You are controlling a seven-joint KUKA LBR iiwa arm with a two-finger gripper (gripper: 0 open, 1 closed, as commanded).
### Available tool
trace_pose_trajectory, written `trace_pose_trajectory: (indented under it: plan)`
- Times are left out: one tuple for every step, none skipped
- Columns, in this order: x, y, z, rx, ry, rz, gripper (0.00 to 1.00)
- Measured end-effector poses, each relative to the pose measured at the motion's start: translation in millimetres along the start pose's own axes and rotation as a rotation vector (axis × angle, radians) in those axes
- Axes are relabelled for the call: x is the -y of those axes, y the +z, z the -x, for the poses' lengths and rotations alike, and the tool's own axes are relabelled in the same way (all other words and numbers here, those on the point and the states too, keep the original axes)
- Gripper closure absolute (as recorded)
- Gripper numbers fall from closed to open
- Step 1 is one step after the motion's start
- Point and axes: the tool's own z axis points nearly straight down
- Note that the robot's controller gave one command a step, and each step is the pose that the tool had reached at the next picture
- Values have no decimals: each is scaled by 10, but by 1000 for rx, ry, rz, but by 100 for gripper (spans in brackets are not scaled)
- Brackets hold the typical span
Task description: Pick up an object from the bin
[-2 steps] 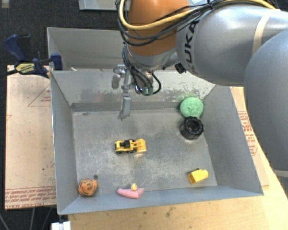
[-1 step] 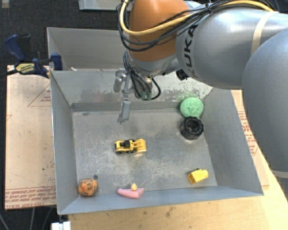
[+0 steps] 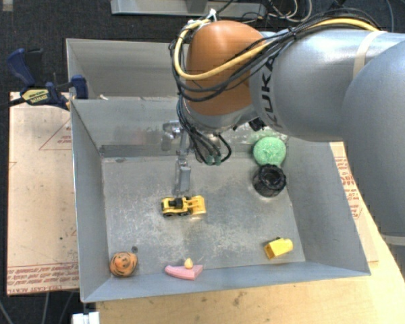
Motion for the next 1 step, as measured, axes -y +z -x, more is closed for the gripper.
trace_pose_trajectory:
  plan:
    - [172, 475, -130, 0, -275, 1, 0]
